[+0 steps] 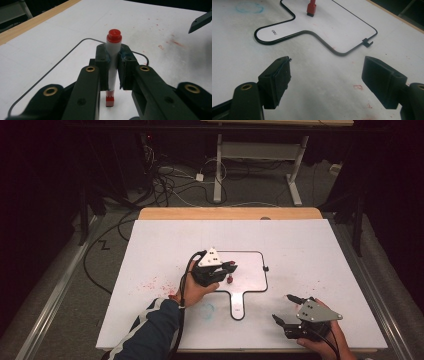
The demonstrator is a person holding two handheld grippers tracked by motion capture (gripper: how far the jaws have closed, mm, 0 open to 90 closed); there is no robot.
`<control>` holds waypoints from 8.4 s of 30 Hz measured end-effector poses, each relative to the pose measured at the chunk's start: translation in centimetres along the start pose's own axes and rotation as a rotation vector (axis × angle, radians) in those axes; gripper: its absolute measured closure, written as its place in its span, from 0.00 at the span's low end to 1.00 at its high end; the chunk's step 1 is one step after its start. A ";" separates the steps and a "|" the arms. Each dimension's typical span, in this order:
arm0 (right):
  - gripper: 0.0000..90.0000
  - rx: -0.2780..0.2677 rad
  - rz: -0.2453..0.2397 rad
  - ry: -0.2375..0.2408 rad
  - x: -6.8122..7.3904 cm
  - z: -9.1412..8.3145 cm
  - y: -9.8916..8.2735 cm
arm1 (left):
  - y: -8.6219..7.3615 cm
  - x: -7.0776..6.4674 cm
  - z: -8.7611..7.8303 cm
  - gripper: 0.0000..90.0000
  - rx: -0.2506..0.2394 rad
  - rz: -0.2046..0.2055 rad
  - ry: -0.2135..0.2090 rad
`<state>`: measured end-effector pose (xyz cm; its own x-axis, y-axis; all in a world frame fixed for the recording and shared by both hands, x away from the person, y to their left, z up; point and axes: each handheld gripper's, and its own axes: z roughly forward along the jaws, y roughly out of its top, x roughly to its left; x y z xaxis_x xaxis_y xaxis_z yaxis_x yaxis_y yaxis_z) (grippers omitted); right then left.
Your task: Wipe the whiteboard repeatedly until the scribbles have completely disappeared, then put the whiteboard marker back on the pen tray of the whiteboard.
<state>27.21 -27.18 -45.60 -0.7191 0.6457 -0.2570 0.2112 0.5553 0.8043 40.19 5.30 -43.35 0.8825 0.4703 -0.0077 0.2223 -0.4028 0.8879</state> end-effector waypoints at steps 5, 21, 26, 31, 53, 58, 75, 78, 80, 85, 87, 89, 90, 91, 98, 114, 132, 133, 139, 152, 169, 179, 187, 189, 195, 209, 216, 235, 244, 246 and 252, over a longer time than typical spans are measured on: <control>0.27 -0.002 0.000 0.000 -0.1 0.0 0.0 | 0.0 -0.4 0.7 0.87 -0.024 -0.016 -0.025; 0.27 -0.006 0.001 -0.008 -0.2 -0.3 -0.1 | 3.1 -4.9 7.2 0.87 -0.056 0.047 -0.125; 0.27 -0.008 -0.001 -0.007 -0.1 -0.4 0.0 | 3.1 -4.5 7.0 0.87 -0.047 0.050 -0.116; 0.27 -0.008 0.001 -0.008 0.0 -0.5 0.0 | 2.4 -3.2 5.2 0.87 -0.032 0.031 -0.101; 0.27 -0.009 -0.010 0.000 0.1 -0.1 0.3 | 2.0 -3.3 4.5 0.87 -0.034 0.018 -0.089; 0.27 -0.014 -0.009 0.000 0.1 -0.2 0.3 | 3.2 -5.0 7.1 0.87 -0.048 0.030 -0.124; 0.27 -0.019 -0.003 -0.005 -0.2 -0.4 0.2 | 4.4 -5.0 8.2 0.87 -0.073 0.008 -0.092; 0.27 -0.019 -0.001 -0.009 -0.3 -0.4 0.2 | 4.4 -4.5 7.0 0.87 -0.083 0.000 -0.091; 0.27 -0.016 0.000 -0.012 -0.4 -0.3 0.2 | 4.2 -4.3 6.3 0.87 -0.083 0.007 -0.089; 0.27 -0.021 0.031 -0.019 -0.8 0.1 0.3 | 3.7 -4.3 4.7 0.87 -0.093 0.004 -0.102; 0.29 -0.030 0.050 -0.017 -1.0 0.3 0.5 | 3.6 -4.5 4.0 0.87 -0.094 0.016 -0.106; 0.30 -0.035 0.048 -0.012 -0.9 0.5 0.8 | 3.4 -4.6 3.5 0.87 -0.094 0.014 -0.111; 0.30 -0.038 0.047 -0.008 -0.9 0.7 0.9 | 3.3 -4.6 3.3 0.87 -0.094 0.016 -0.113; 0.30 -0.037 0.045 -0.004 -0.8 0.8 1.0 | 3.2 -4.6 3.1 0.87 -0.097 0.013 -0.116; 0.35 -0.053 0.077 0.044 -0.5 1.7 1.7 | 2.7 -4.8 2.6 0.87 -0.088 -0.002 -0.136; 0.43 -0.107 0.089 0.121 0.2 3.2 3.7 | 2.9 -5.9 2.6 0.87 -0.092 0.002 -0.185; 0.64 -0.135 0.121 0.126 0.3 4.1 5.3 | 3.2 -7.0 2.5 0.87 -0.106 0.003 -0.218; 0.71 -0.134 0.118 0.130 0.3 4.3 5.3 | 3.3 -7.1 2.5 0.87 -0.104 0.010 -0.215; 0.90 -0.111 0.143 0.115 -0.3 4.2 5.0 | 3.3 -7.1 2.7 0.81 -0.099 0.009 -0.203; 0.91 0.074 0.288 0.130 -4.7 5.0 4.9 | 2.2 -3.7 -4.8 0.28 -0.117 0.130 0.102; 0.91 0.148 0.461 0.111 -9.6 9.5 4.4 | -7.8 -2.2 -10.1 0.23 0.112 0.018 0.322; 0.90 0.162 0.527 0.071 -10.0 11.7 4.0 | -8.8 -2.3 -11.0 0.23 0.133 -0.012 0.337; 0.85 0.170 0.462 -0.031 -8.8 12.0 3.7 | -9.0 -2.4 -10.9 0.25 0.163 -0.012 0.339; 0.83 0.180 0.435 -0.064 -8.2 12.0 3.8 | -8.9 -2.4 -10.9 0.25 0.161 -0.012 0.337; 0.74 0.160 0.338 -0.114 -7.8 11.9 4.6 | -8.8 -2.4 -10.4 0.25 0.171 -0.004 0.326; 0.72 0.209 0.088 -0.070 -8.0 14.6 6.0 | -8.8 -2.2 -9.9 0.25 0.192 0.002 0.305; 0.73 0.205 0.174 -0.103 -9.5 14.3 5.2 | -9.0 -2.2 -10.0 0.25 0.201 -0.001 0.297; 0.63 0.129 0.250 -0.079 -9.9 13.3 4.8 | -9.1 -2.3 -10.0 0.24 0.209 0.007 0.305; 0.56 0.031 0.239 -0.053 -9.6 10.8 5.8 | -9.2 -2.3 -10.2 0.23 0.211 0.010 0.320; 0.54 0.004 0.220 -0.046 -9.5 10.0 6.1 | -9.2 -2.3 -10.3 0.22 0.210 0.011 0.325; 0.44 -0.083 0.194 -0.052 -9.0 7.4 6.3 | -9.2 -2.2 -10.4 0.22 0.214 0.026 0.345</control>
<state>39.91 -25.56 -42.18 -0.6350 0.7633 -0.1188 0.2853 0.3746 0.8822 31.91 16.16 -46.71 0.7064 0.6790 0.2001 0.3155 -0.5551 0.7696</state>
